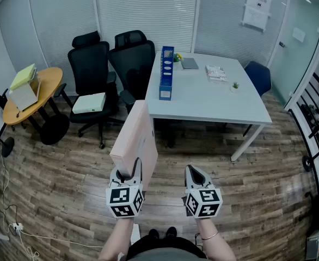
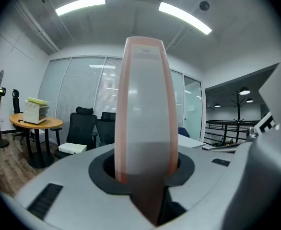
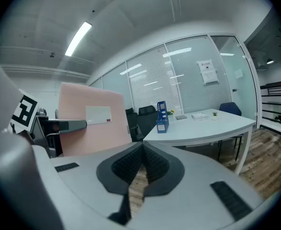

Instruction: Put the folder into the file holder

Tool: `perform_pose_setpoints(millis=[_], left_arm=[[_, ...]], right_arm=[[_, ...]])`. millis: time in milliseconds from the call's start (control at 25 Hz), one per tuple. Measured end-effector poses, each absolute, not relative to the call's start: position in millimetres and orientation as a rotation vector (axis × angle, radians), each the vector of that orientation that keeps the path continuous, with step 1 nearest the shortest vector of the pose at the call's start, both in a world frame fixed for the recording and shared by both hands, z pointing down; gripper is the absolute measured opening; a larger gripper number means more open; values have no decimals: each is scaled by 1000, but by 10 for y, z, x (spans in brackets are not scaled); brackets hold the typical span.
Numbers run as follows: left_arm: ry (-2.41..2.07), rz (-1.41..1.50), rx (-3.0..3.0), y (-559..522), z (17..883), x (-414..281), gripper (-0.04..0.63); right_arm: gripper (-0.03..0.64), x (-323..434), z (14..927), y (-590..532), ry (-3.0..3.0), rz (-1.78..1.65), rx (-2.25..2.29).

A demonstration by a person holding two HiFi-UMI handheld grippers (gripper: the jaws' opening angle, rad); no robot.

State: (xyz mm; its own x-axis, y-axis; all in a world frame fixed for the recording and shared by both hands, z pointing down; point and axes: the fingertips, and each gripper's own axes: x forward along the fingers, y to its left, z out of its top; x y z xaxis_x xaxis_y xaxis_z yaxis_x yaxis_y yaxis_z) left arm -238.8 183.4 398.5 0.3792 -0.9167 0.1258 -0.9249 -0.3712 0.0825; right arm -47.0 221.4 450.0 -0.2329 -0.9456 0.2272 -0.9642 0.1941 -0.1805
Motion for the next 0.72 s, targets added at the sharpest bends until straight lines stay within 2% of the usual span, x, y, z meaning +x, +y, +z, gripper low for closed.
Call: perform_pose_setpoints(millis=[720], left_arm=[[-1634, 84, 2507, 1955, 4046, -1972, 143]], right_arm=[[6, -265, 4550, 2328, -2481, 490, 1815]])
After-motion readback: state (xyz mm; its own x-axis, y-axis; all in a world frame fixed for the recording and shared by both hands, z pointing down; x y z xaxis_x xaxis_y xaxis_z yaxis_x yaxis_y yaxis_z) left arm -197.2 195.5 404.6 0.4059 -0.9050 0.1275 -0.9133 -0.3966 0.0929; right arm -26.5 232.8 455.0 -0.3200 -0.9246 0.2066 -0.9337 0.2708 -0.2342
